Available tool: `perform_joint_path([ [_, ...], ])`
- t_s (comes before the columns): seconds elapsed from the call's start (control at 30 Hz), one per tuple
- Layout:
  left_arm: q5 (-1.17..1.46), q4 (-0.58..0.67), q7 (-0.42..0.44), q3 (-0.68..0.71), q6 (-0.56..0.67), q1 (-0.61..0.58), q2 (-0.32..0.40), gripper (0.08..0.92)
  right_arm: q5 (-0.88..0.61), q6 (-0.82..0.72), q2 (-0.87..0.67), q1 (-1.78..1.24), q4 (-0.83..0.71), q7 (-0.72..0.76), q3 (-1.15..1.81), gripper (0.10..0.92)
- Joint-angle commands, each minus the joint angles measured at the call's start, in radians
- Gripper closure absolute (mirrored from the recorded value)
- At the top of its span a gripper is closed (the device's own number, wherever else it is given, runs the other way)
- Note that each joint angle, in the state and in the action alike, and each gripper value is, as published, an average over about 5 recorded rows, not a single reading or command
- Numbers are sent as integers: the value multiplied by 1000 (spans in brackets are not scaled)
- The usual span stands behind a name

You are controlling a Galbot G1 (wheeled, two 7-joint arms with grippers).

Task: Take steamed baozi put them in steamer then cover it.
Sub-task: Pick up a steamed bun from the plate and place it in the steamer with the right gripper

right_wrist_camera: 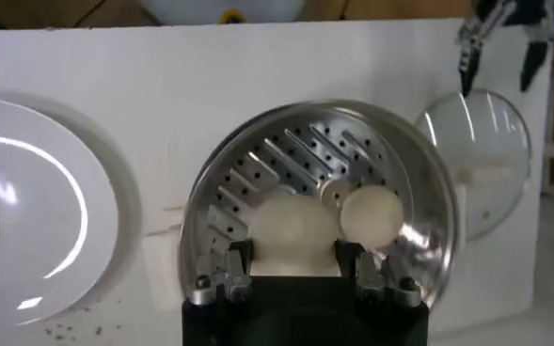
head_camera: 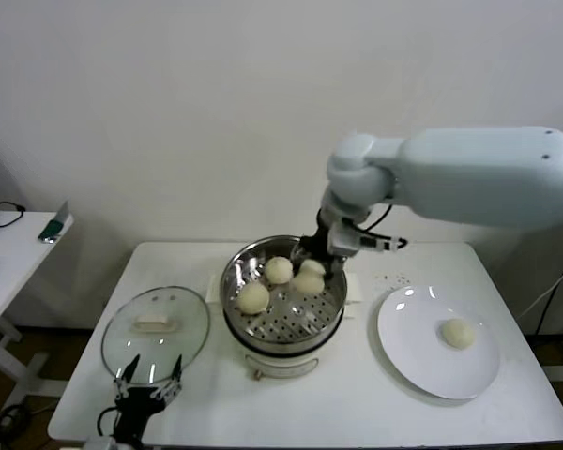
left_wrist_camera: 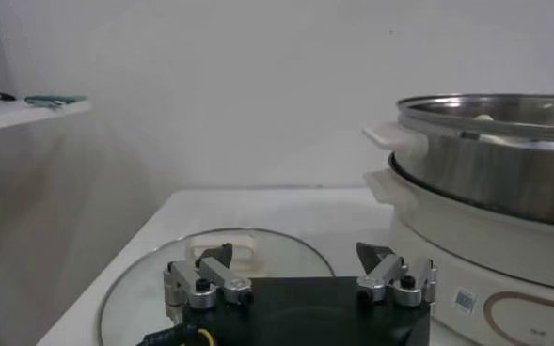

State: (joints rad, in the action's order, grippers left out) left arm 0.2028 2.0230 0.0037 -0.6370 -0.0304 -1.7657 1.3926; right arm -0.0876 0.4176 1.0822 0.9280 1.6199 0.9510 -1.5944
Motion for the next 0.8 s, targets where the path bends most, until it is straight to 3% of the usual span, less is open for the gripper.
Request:
perform_joint_path([
  [0.03, 0, 1, 0, -2, 2, -3, -1, 177, 168, 29, 99, -178, 3, -48, 9, 423],
  [0.63, -1, -2, -1, -1, 7, -4, -5, 177, 235, -6, 137, -276, -59, -93, 14, 423],
  [0.8, -1, -2, -1, -1, 9, -4, -6, 177, 232, 11, 131, -260, -68, -110, 20, 375],
])
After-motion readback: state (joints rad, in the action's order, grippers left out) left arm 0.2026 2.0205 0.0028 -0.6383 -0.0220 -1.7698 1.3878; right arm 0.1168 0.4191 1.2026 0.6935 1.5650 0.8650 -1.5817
